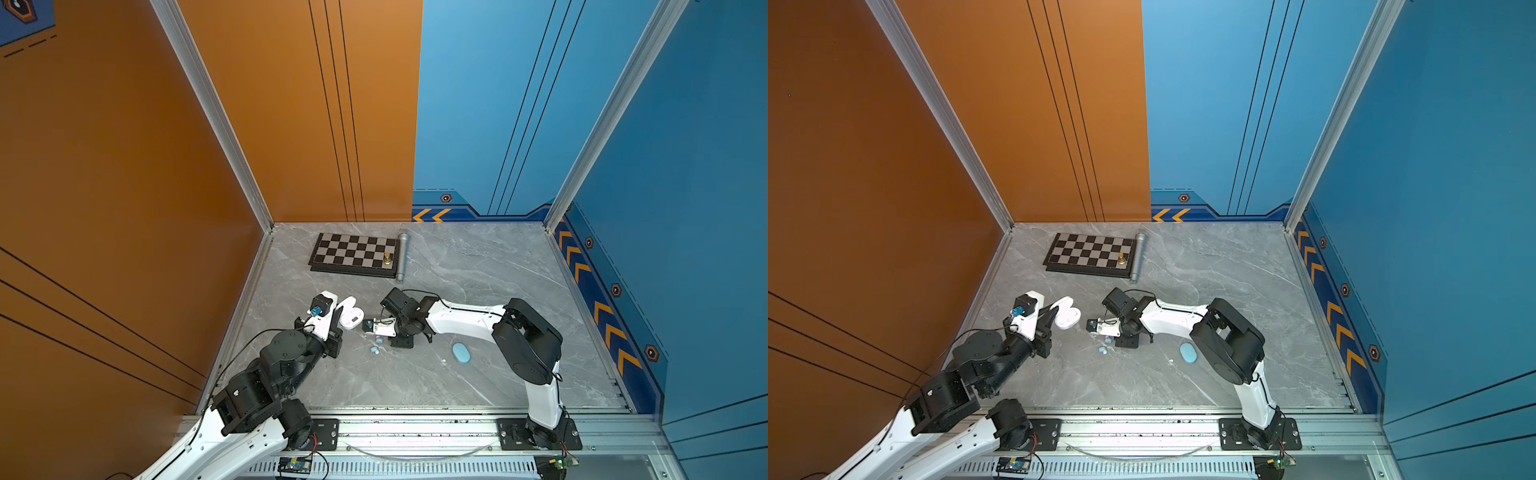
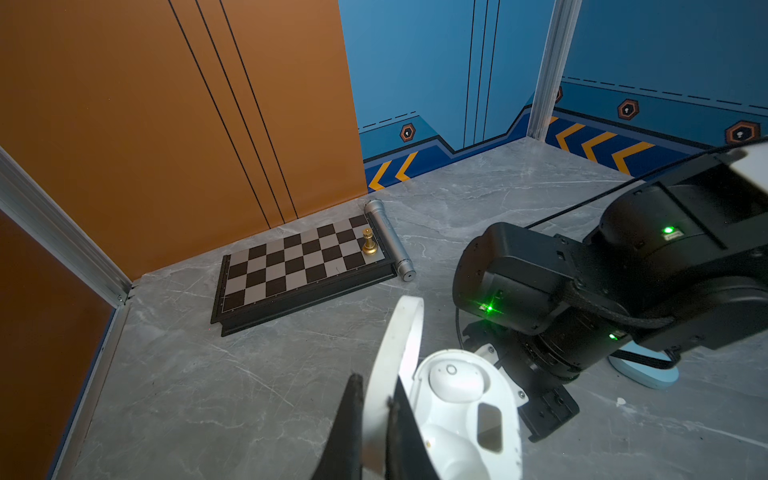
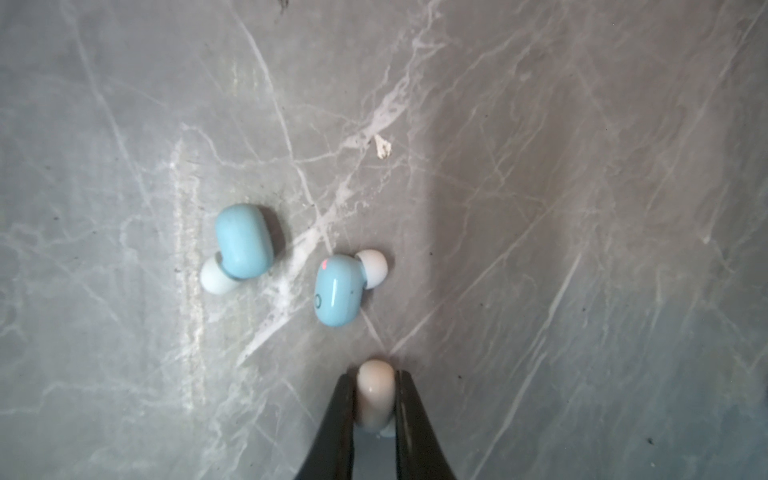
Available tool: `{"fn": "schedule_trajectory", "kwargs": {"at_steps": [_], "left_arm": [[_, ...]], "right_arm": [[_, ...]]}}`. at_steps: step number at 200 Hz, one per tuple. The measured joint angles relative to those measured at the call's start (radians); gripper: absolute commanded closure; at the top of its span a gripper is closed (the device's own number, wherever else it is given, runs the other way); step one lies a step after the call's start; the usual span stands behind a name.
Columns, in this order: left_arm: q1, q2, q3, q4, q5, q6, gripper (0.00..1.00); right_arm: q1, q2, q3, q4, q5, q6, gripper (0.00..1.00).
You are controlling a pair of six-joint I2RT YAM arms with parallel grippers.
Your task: Insert the wireless bluetooth earbuds into the charging case
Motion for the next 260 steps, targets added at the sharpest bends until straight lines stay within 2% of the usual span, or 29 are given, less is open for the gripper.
{"fn": "schedule_trajectory", "kwargs": {"at_steps": [68,115,186,230,260], "left_arm": [[0.006,0.072,0.003,0.029,0.042,0.022,1.0],[0.006,0.181,0.002,0.158,0.104,0.032,1.0],[0.006,0.479,0.002,0.455,0.215,0.024,1.0],[0.006,0.599,0.002,0.579,0.244,0.015,1.0],[0.006,0.659,0.003,0.635,0.245,0.011,1.0]], "right_arm": [[-0.127,-0.285,-0.19,-0.033,-0.079,0.137,0.86],[-0.258,-0.417,-0.272,-0.036,-0.27,0.352,0.85],[-0.441,-0.575,-0.323,0.037,-0.549,0.679,0.83],[-0.531,-0.661,-0.358,0.162,-0.674,0.9,0.83],[-0.563,-0.703,-0.38,0.271,-0.717,1.053,0.83]]}}
